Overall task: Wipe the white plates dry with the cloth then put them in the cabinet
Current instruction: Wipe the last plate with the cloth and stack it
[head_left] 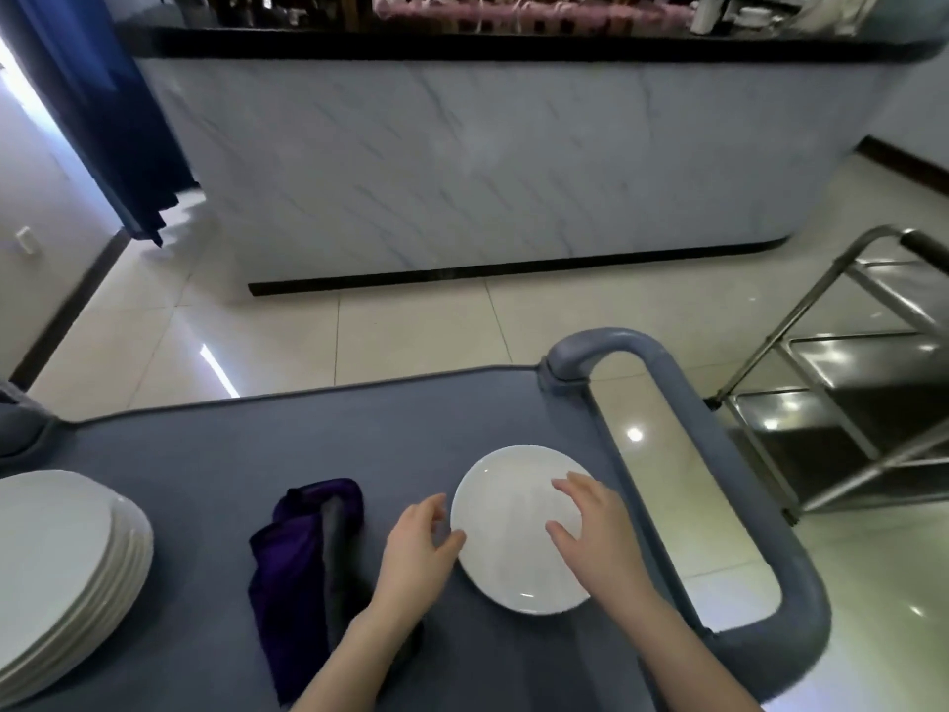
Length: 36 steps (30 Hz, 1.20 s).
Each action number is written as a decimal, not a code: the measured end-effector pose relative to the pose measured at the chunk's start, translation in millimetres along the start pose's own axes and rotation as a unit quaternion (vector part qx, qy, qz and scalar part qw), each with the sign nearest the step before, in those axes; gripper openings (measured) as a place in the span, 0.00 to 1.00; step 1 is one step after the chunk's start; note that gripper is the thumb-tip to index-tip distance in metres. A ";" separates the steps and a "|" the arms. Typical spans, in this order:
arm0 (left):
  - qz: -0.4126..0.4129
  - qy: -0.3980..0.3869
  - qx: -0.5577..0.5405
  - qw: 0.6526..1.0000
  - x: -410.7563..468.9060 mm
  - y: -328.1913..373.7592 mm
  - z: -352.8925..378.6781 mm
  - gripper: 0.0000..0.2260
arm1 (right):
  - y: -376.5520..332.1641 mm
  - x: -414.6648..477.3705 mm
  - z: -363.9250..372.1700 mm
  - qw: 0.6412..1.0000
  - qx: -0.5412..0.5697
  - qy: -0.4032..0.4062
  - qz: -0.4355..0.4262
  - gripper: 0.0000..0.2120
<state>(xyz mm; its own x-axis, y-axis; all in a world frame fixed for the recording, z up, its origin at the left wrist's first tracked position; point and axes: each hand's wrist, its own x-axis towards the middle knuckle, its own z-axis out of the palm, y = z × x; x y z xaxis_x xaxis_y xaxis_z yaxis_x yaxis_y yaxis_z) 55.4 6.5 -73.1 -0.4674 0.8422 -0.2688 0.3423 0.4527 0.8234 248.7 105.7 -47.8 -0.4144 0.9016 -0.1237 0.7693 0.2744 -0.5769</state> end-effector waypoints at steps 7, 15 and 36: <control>-0.069 0.010 0.008 0.998 3.7 9.0 29.0 0.25 | 37.9 6.1 0.2 0.997 -0.056 -0.040 0.042 0.30; -0.110 0.027 -0.025 0.993 6.4 12.4 36.0 0.28 | 46.4 10.4 4.4 0.995 0.051 -0.035 0.076 0.27; -0.098 0.122 -0.178 0.972 -8.8 -37.9 -90.0 0.25 | -45.9 22.2 53.8 0.847 0.508 -0.105 0.120 0.31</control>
<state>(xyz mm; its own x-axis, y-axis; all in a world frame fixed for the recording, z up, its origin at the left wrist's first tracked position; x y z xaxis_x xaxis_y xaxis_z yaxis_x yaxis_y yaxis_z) -26.8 -44.4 -57.0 -0.6893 0.6359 -0.3471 -0.0561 0.4308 0.9007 177.9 95.2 -67.5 -0.4640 0.7823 -0.4156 0.0732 -0.4337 -0.8981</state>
